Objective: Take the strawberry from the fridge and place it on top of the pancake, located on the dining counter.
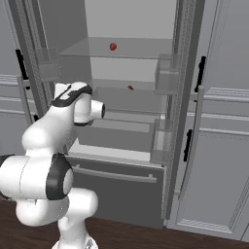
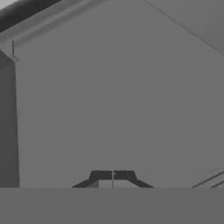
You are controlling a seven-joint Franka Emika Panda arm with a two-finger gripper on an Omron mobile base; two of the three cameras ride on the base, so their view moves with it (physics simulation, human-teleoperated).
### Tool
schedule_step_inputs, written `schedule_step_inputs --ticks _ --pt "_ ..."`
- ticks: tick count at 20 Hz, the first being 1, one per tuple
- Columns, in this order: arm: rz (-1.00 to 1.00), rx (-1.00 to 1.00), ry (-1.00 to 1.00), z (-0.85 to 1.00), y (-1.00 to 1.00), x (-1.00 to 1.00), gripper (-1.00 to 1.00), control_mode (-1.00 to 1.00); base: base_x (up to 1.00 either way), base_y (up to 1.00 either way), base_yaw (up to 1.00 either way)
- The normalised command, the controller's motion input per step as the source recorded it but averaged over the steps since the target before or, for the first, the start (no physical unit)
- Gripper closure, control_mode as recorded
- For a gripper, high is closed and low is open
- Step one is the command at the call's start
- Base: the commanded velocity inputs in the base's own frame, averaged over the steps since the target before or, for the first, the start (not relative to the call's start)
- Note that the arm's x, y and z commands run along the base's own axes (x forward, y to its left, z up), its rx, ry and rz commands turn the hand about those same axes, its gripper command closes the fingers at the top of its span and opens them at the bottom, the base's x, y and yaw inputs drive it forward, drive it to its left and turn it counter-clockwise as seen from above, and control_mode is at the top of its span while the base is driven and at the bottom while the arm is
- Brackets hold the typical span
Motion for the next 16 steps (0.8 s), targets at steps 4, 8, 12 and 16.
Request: schedule_step_inputs --ticks 4,8,12,16 --pt "0.13 0.0 0.0 0.0 1.0 0.0 1.0 -1.0 0.0 0.0 0.0" --pt "0.16 0.0 0.0 0.0 1.0 -0.19 1.0 -1.0 0.0 0.0 0.0" --pt "0.16 0.0 0.01 0.0 1.0 -0.15 1.0 -1.0 0.0 0.0 0.0" --pt "0.05 0.0 -0.05 0.01 0.86 -0.15 1.0 -1.0 0.0 0.0 0.0"
